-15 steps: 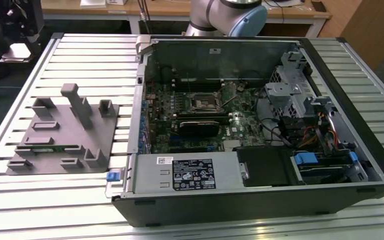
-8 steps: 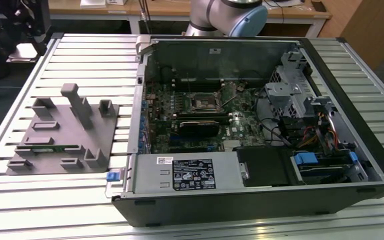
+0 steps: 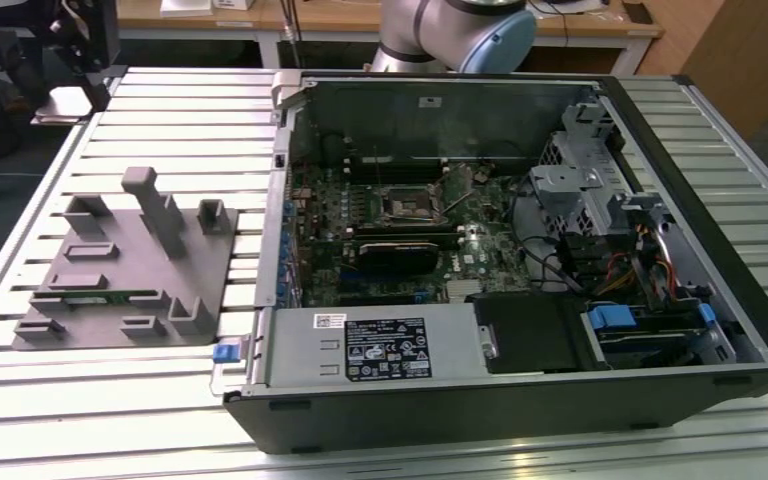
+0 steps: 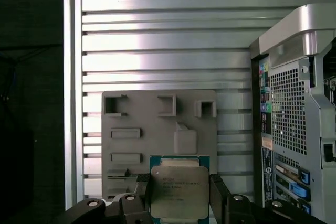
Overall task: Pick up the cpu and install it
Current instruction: 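Pick up the cpu and move it towards the insertion slot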
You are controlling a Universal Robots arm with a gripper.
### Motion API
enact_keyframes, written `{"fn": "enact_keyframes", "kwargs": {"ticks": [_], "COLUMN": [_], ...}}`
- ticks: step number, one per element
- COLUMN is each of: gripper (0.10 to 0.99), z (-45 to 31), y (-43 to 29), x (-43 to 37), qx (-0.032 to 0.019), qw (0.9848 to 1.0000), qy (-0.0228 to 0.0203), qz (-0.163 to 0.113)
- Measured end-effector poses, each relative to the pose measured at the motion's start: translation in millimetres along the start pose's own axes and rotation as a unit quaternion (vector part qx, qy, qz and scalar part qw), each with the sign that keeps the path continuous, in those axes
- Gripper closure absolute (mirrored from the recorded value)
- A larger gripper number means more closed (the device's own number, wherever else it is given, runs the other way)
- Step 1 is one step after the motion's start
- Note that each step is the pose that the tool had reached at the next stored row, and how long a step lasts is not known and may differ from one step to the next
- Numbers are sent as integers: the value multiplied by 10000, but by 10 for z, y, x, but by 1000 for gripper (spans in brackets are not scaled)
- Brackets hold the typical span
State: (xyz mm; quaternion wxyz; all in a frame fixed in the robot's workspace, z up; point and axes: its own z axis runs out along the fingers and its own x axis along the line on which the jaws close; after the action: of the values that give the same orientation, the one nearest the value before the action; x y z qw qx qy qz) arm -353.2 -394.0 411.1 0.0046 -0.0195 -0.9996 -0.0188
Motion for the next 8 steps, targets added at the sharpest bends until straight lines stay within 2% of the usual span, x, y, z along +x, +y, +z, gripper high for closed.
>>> {"fn": "enact_keyframes", "kwargs": {"ticks": [8], "gripper": [545], "z": [-1], "y": [7], "x": [-177], "qx": [0], "qw": [10000], "qy": [0], "qz": [0]}}
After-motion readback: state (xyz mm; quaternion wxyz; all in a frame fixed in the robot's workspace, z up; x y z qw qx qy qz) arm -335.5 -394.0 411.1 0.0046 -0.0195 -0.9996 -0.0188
